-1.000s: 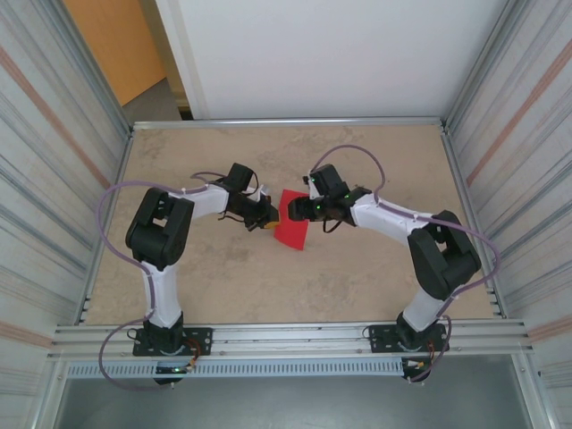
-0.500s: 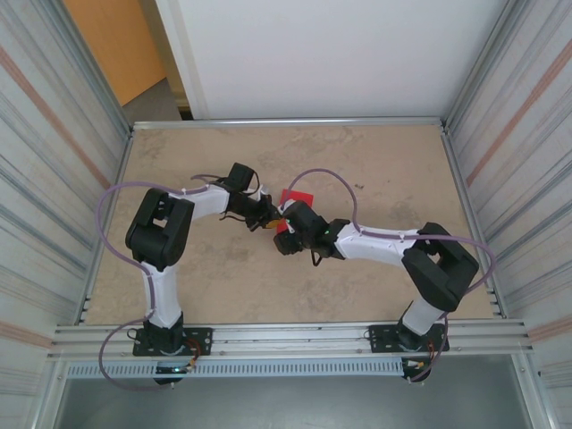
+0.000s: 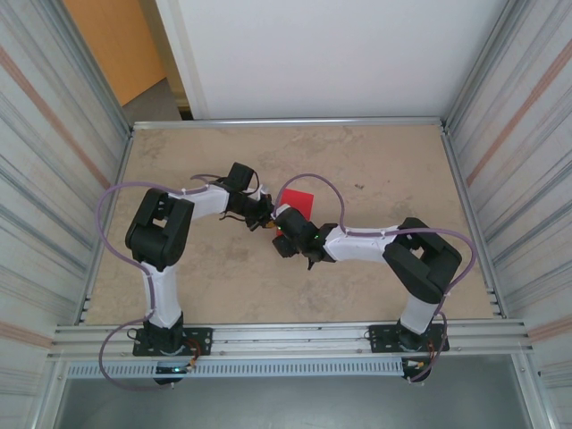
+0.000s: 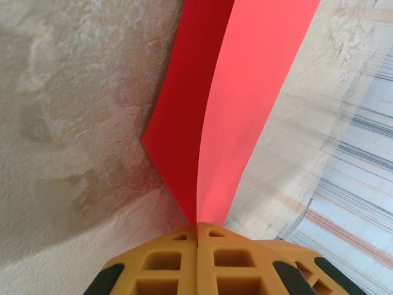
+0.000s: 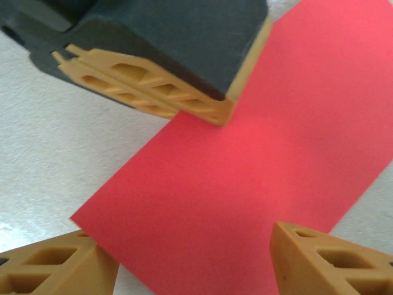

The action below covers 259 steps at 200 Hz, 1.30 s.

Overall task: Fold a paper plane with a square sheet of paper (pick it up from the middle)
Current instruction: Third fold the triangle at the center of the table.

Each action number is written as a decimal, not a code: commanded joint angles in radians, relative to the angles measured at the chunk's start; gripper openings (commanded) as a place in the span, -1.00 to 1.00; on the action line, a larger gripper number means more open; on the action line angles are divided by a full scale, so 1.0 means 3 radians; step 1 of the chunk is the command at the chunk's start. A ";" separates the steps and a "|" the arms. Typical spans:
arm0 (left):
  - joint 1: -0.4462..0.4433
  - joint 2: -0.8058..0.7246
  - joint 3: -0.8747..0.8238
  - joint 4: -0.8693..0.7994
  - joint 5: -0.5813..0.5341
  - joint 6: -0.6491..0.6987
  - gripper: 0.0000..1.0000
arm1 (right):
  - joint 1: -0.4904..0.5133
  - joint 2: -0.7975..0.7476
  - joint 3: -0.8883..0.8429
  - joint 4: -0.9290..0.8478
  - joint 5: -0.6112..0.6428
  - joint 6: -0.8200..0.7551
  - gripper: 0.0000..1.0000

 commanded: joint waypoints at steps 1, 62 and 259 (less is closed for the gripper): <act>-0.0013 -0.0122 -0.0035 -0.0018 0.0099 -0.0034 -1.00 | -0.0005 -0.0148 -0.0010 0.0098 0.0167 -0.0057 0.20; -0.0013 -0.0113 -0.0045 -0.0022 0.0089 -0.0017 -1.00 | -0.0027 -0.0180 -0.0054 0.0099 0.0154 -0.0092 -0.20; 0.0317 -0.0564 -0.0160 -0.0072 -0.0055 0.0099 -0.42 | -0.0547 -0.0472 -0.0284 0.0163 -0.1882 0.0086 -0.98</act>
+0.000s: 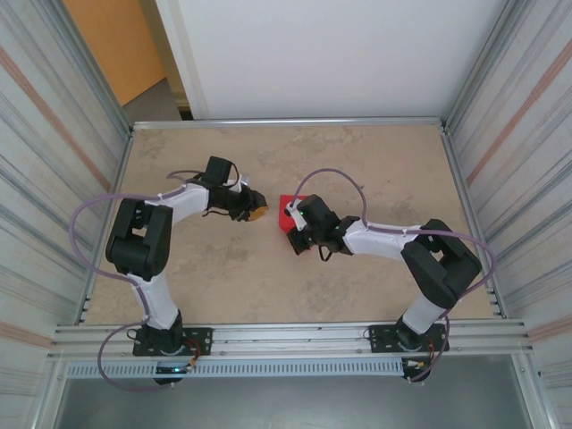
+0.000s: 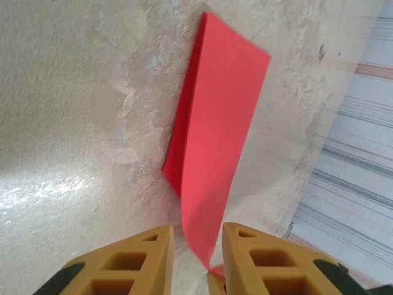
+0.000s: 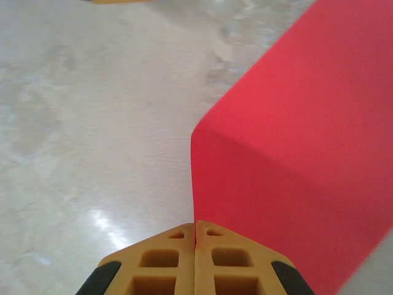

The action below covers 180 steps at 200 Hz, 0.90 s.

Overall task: Fold a paper plane with a square sheet of paper (pick it up from the middle)
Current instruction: Third fold the triangle at the center of the table.

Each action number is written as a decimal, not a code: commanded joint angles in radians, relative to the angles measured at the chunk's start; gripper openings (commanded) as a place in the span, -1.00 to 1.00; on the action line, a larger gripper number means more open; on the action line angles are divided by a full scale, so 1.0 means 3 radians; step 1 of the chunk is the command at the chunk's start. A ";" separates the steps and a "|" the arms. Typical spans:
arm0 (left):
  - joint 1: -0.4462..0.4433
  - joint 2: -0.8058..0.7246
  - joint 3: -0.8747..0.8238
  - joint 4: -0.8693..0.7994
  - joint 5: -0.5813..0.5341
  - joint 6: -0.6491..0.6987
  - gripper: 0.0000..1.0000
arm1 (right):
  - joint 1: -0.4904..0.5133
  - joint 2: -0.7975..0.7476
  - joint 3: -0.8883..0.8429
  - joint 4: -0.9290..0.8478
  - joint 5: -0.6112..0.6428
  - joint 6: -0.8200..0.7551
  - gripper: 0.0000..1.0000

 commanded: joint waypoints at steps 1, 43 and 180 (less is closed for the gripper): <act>-0.0059 -0.0094 0.0053 -0.0071 0.0005 0.0093 -0.41 | -0.0030 -0.0120 -0.0007 0.0018 -0.0471 0.0069 -0.98; -0.0230 0.0191 0.0324 -0.0086 0.0034 0.0148 -0.40 | -0.0070 -0.0082 0.0015 -0.0035 -0.0834 0.0092 -0.98; -0.0431 0.1024 0.0863 -0.0589 -0.0114 0.0452 -0.65 | -0.0307 0.0138 0.0072 -0.0145 -0.1000 0.0345 -0.96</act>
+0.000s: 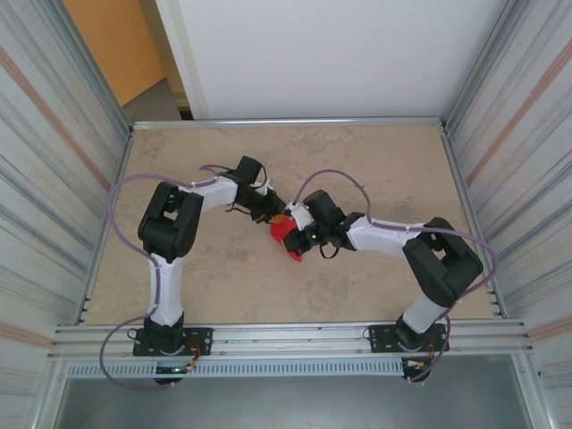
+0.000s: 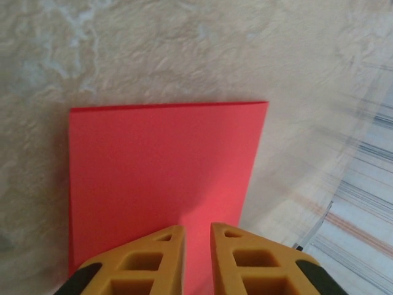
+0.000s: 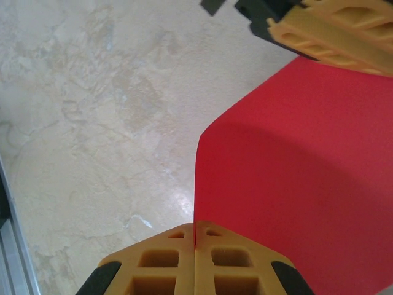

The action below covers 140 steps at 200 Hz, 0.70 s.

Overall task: Fold a paper plane with a square sheet of paper (pick it up from the middle)
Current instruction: Third fold the triangle at the center of the table.

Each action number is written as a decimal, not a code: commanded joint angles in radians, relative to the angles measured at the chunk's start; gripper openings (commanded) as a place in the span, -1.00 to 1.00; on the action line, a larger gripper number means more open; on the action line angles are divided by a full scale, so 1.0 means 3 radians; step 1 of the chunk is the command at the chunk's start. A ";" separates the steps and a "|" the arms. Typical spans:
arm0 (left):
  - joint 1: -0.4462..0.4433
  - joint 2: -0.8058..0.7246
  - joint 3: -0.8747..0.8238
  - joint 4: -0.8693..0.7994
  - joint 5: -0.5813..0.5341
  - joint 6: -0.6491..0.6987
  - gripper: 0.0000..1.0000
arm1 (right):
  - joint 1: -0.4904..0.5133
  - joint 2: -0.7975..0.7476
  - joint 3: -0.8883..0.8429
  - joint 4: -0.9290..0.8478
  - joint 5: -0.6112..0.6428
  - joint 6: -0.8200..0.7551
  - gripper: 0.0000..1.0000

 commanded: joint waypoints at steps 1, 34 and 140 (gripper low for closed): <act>-0.0017 0.0136 0.0069 -0.0225 -0.0053 0.0140 -0.65 | -0.0088 0.0101 0.0072 -0.0127 0.0045 0.0173 -0.95; -0.0023 0.0204 0.0059 -0.0286 -0.0073 0.0195 -0.66 | -0.0202 0.0179 0.0082 -0.0156 0.0214 0.0326 -0.93; -0.0025 0.0255 0.0104 -0.0332 -0.0052 0.0246 -0.71 | -0.0279 0.0362 0.0239 -0.0234 0.0307 0.0408 -0.92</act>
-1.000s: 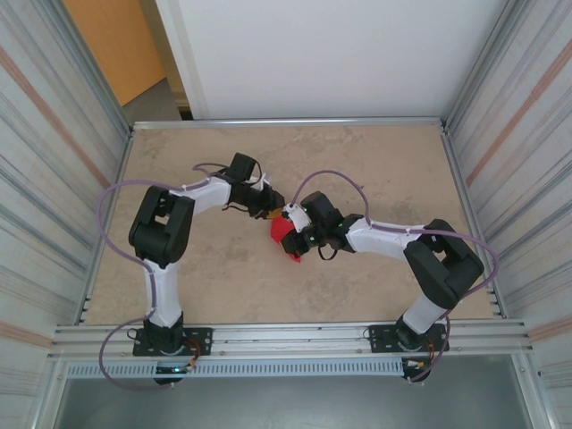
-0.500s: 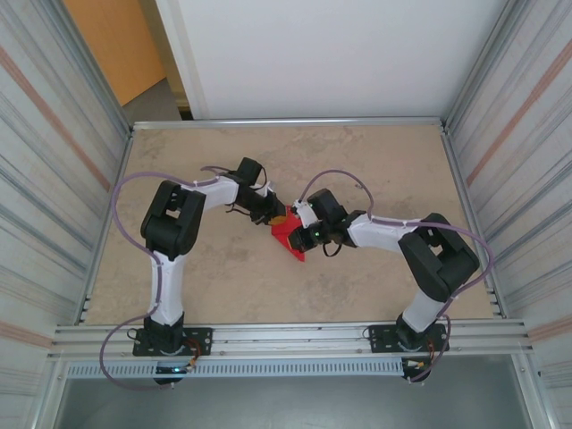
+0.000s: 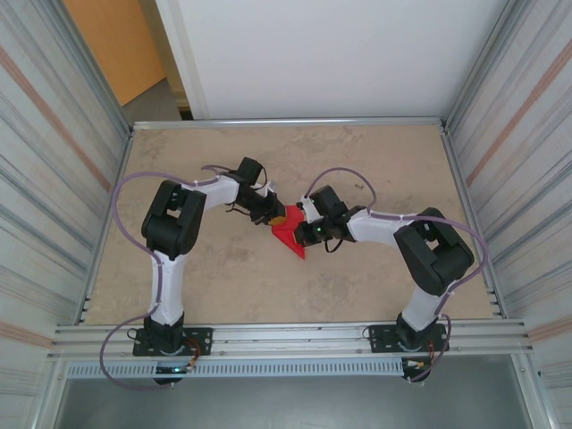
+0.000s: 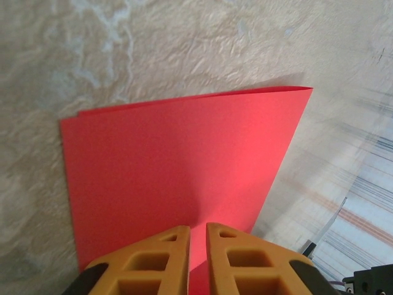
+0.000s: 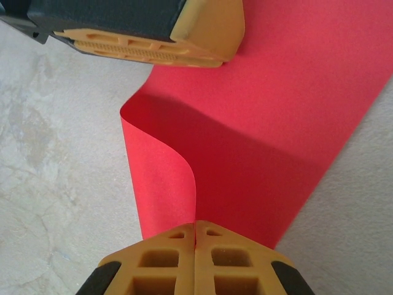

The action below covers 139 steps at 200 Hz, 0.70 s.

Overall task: Fold a paper plane with a square sheet of paper (pick it up from the middle)
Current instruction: Third fold the triangle at the center of the table.

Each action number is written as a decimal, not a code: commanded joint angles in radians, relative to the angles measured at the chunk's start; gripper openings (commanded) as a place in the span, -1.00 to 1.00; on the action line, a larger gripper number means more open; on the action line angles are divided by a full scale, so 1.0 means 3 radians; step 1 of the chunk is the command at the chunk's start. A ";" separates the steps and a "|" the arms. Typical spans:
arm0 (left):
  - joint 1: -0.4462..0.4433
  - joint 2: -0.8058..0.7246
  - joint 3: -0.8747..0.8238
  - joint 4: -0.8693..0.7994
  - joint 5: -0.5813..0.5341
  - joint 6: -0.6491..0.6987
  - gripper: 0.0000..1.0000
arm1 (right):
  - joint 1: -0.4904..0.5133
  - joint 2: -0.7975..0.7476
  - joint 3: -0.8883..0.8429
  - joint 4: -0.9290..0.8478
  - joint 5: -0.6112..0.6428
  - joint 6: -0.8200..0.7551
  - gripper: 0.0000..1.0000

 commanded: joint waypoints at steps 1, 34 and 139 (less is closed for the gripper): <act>-0.0025 0.0155 0.0021 -0.0179 -0.0053 0.0088 -0.71 | -0.0018 0.0084 0.0110 -0.0064 -0.0003 0.0057 -0.92; -0.0029 0.0150 0.0013 -0.0170 -0.0052 0.0090 -0.74 | -0.0014 0.0135 0.0146 -0.0108 -0.0047 0.0044 -0.91; -0.0029 0.0140 0.0015 -0.0149 -0.0055 0.0059 -0.68 | -0.0014 0.0266 0.0265 -0.0356 0.0037 0.0050 -0.88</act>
